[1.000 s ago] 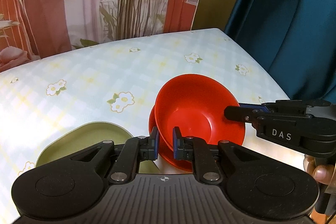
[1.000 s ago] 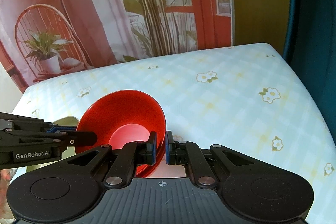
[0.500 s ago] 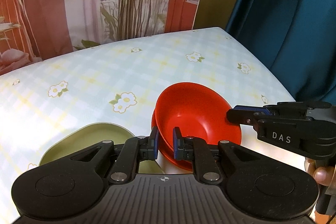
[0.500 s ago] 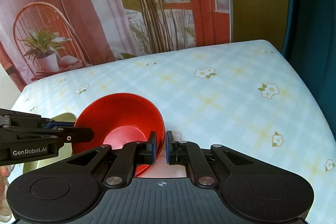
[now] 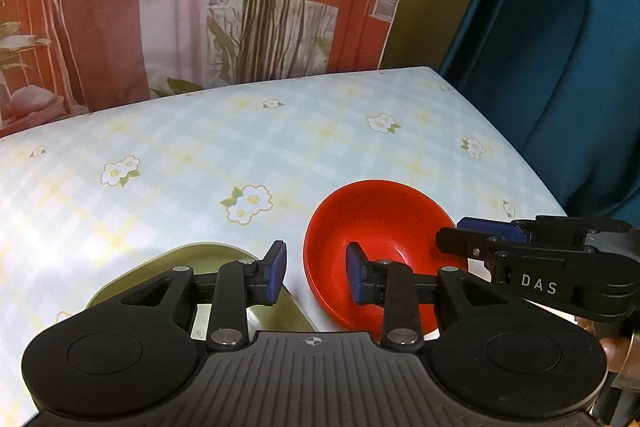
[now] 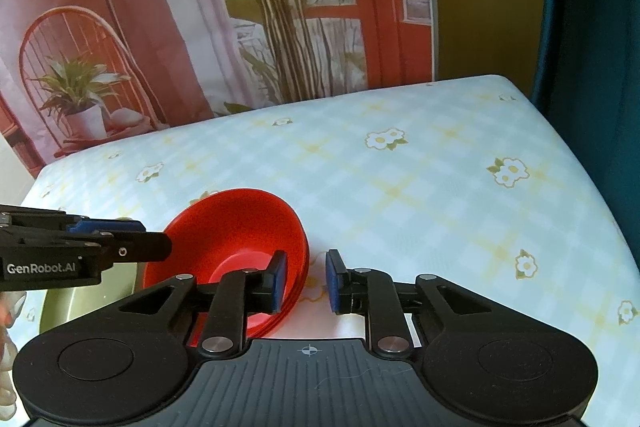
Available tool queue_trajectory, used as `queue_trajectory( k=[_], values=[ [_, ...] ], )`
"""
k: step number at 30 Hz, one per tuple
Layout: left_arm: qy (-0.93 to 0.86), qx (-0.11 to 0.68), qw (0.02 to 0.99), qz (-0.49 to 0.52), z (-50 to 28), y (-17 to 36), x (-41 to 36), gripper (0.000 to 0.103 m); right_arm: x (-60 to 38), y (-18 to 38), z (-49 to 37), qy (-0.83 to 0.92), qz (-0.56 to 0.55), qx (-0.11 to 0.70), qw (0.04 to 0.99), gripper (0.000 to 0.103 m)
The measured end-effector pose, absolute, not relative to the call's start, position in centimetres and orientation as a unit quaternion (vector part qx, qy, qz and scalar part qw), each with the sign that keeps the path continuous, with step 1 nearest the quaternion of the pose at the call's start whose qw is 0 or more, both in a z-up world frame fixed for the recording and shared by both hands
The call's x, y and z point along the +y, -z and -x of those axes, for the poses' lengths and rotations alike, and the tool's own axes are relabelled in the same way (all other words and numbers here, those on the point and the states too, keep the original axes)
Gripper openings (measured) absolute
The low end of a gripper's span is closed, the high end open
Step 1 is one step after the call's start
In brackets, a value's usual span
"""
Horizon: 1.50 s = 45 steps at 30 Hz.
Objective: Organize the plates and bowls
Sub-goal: 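Grasp the rim of the stacked red bowls with the left tool, then lift the red bowl stack with the left tool over the plate stack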
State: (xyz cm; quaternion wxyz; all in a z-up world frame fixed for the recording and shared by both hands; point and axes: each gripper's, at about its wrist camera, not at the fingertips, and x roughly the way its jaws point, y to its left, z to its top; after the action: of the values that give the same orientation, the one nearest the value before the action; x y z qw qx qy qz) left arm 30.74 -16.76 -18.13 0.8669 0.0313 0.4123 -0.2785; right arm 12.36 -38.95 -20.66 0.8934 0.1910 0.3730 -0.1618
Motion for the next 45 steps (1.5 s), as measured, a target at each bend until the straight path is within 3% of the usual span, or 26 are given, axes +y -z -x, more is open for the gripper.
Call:
queue_trajectory(
  k=[7,9,23,28,35,45],
  values=[
    [0.277,0.416,0.866,-0.015,-31.0,18.2,-16.5,0.040,-39.0,20.9,-12.1,0.164,-0.201,0.370,0.892,0.028],
    [0.279,0.418,0.865,-0.005,-31.2,18.3,-16.2,0.042,-38.9,21.0,-12.0,0.164,-0.203,0.369,0.892,0.034],
    [0.292,0.434,0.852,-0.005,-32.1,19.7,-17.4,0.042,-38.4,22.6,-12.0,0.161,-0.239,0.370,0.883,0.034],
    [0.298,0.440,0.847,-0.007,-32.4,20.5,-17.8,0.042,-38.5,23.0,-12.1,0.159,-0.248,0.371,0.881,0.032],
    [0.308,0.448,0.839,-0.015,-32.7,21.2,-18.3,0.041,-38.2,22.8,-12.4,0.144,-0.248,0.373,0.882,0.021],
    [0.312,0.446,0.839,-0.018,-32.2,21.0,-18.3,0.038,-38.2,22.7,-12.5,0.152,-0.251,0.374,0.880,0.018]
  ],
)
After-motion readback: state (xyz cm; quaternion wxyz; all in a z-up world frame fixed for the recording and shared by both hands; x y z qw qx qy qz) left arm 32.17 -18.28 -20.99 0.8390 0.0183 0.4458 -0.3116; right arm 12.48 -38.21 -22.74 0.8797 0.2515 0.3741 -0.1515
